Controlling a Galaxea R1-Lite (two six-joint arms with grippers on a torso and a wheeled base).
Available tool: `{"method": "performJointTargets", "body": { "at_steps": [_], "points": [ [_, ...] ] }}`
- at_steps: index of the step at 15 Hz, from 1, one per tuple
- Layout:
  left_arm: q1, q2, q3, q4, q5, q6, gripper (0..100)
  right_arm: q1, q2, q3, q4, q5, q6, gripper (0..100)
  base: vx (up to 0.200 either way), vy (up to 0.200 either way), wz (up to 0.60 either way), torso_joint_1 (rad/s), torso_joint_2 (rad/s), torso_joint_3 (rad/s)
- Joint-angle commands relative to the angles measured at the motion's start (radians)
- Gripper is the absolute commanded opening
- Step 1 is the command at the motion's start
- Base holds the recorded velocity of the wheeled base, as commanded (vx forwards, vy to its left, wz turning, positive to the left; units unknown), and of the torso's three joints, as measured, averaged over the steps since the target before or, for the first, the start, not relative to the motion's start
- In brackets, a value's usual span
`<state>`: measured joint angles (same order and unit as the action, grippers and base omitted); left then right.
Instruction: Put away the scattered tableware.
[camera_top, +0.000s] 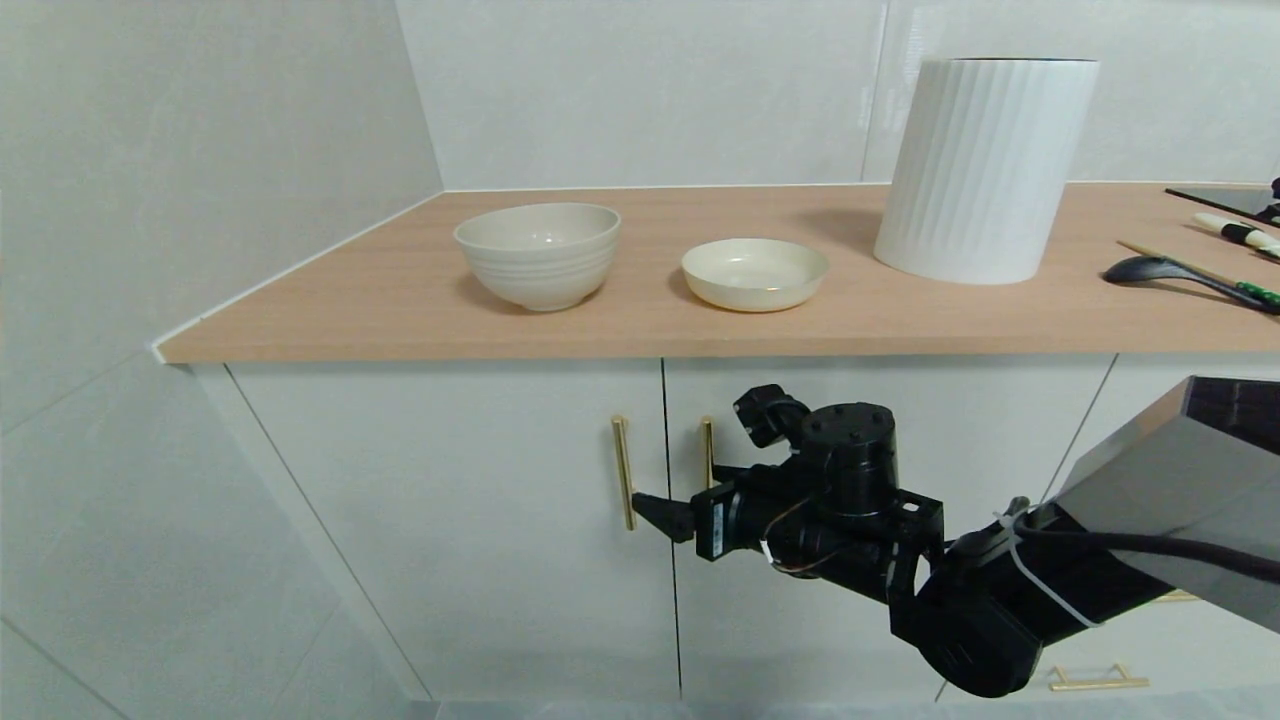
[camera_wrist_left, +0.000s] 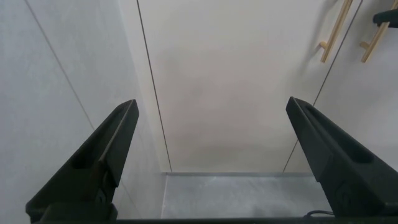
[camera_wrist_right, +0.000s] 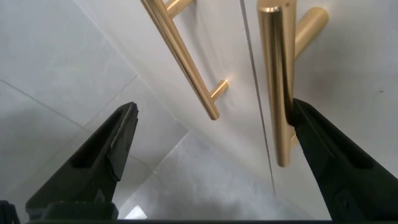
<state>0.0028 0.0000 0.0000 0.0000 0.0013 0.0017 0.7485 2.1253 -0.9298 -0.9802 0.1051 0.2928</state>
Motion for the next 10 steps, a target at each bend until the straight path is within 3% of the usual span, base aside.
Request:
{"method": "performJointTargets", "body": {
  "at_steps": [1, 10],
  "points": [
    [0.000, 0.000, 0.000, 0.000, 0.000, 0.000, 100, 0.006, -0.002, 0.000, -0.005, 0.005, 0.002, 100, 0.000, 0.000, 0.00, 0.000, 0.00, 0.000],
    [0.000, 0.000, 0.000, -0.002, 0.002, 0.000, 100, 0.032, -0.054, 0.089, -0.048, 0.068, 0.029, 100, 0.000, 0.000, 0.00, 0.000, 0.00, 0.000]
  ]
}}
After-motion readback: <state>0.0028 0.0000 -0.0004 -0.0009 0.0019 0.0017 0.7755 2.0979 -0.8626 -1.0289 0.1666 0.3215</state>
